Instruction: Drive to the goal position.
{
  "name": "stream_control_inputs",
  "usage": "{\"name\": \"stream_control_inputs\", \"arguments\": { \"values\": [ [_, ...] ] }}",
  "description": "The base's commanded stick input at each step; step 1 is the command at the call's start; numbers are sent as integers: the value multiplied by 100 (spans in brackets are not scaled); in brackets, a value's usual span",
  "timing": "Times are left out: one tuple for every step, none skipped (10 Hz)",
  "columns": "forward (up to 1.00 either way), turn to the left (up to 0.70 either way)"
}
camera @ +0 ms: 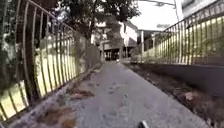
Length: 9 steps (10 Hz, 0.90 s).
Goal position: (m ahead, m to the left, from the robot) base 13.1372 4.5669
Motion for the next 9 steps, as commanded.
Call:
{"name": "stream_control_inputs", "arguments": {
  "values": [
    [50, 0],
    [50, 0],
    [50, 0],
    [50, 0],
    [50, 0],
    [50, 0],
    [50, 0],
    [50, 0],
    [50, 0]
  ]
}}
